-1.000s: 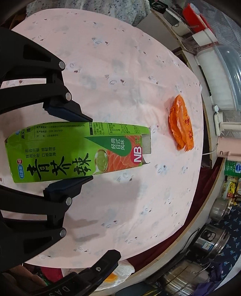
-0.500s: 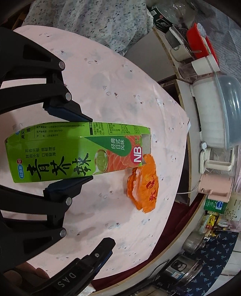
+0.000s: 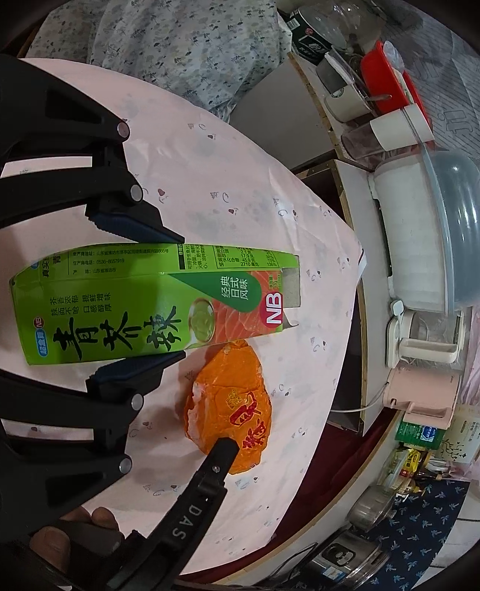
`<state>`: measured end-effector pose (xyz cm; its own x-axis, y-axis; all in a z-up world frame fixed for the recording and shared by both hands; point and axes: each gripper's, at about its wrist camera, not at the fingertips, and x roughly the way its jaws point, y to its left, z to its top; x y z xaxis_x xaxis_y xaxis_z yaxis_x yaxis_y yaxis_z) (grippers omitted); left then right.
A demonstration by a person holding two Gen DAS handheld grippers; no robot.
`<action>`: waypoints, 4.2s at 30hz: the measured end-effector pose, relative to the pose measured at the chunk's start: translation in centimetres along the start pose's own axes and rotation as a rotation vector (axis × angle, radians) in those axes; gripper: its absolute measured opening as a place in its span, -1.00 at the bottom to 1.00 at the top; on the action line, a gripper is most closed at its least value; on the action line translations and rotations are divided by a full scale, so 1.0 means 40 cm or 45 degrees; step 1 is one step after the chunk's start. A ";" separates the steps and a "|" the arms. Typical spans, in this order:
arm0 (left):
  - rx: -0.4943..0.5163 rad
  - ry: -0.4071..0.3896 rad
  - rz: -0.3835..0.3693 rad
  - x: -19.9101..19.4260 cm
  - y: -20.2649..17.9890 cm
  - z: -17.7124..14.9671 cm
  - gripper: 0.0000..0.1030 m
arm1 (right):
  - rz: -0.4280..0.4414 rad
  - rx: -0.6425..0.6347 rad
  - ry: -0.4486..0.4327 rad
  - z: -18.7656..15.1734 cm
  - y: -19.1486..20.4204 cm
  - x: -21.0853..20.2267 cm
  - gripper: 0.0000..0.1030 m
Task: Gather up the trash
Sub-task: 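Grasp the green NB drink box with the left gripper while the right grasps the orange snack bag, then carry the green drink box and orange snack bag over the bin, then open both grippers to drop the drink box and snack bag into the bin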
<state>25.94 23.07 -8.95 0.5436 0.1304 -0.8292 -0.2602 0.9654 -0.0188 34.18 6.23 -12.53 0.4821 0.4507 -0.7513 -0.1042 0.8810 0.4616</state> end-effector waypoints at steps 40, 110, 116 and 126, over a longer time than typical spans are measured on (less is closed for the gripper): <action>0.307 -0.102 -0.255 -0.247 -0.433 -0.119 0.02 | -0.190 0.161 -0.421 -0.118 -0.336 -0.548 -0.96; 0.887 -0.105 -0.623 -0.450 -1.078 -0.428 0.39 | -0.459 0.609 -0.687 -0.373 -0.860 -0.991 -0.83; 0.845 -0.114 -0.600 -0.439 -1.048 -0.412 0.47 | -0.449 0.592 -0.677 -0.361 -0.846 -0.982 -0.81; 0.790 -0.117 -0.566 -0.429 -0.993 -0.391 0.48 | -0.459 0.554 -0.648 -0.361 -0.817 -0.977 -0.65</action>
<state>14.48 -21.03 -2.72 0.5638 -0.3073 -0.7666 0.4788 0.8779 0.0003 6.18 -38.09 -5.07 0.7738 -0.0695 -0.6296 0.4378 0.7771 0.4522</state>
